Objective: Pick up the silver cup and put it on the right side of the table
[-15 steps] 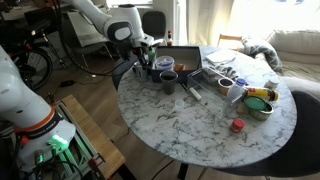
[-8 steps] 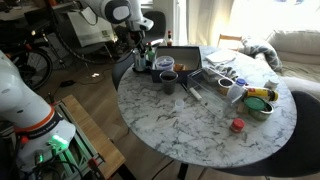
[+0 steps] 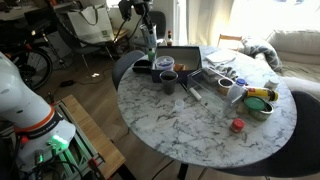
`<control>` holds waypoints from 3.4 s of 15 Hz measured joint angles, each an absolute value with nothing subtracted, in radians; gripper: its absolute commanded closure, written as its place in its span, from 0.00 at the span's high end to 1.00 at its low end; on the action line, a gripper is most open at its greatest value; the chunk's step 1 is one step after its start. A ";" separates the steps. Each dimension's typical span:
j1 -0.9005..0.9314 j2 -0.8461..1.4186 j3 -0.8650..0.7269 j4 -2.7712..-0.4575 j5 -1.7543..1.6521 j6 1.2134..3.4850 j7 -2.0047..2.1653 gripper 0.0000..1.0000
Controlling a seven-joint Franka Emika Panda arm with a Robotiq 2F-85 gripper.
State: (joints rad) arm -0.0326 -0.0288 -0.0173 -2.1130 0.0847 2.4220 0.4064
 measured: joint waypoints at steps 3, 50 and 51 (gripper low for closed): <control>-0.062 -0.033 -0.046 -2.078 0.074 2.425 0.463 0.01; -0.428 0.328 -0.277 -2.093 0.411 2.658 0.360 0.96; -0.422 0.300 -0.274 -2.095 0.404 2.615 0.326 0.99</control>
State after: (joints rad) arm -0.4221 0.2999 -0.2735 -2.0948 0.4036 2.6149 0.3265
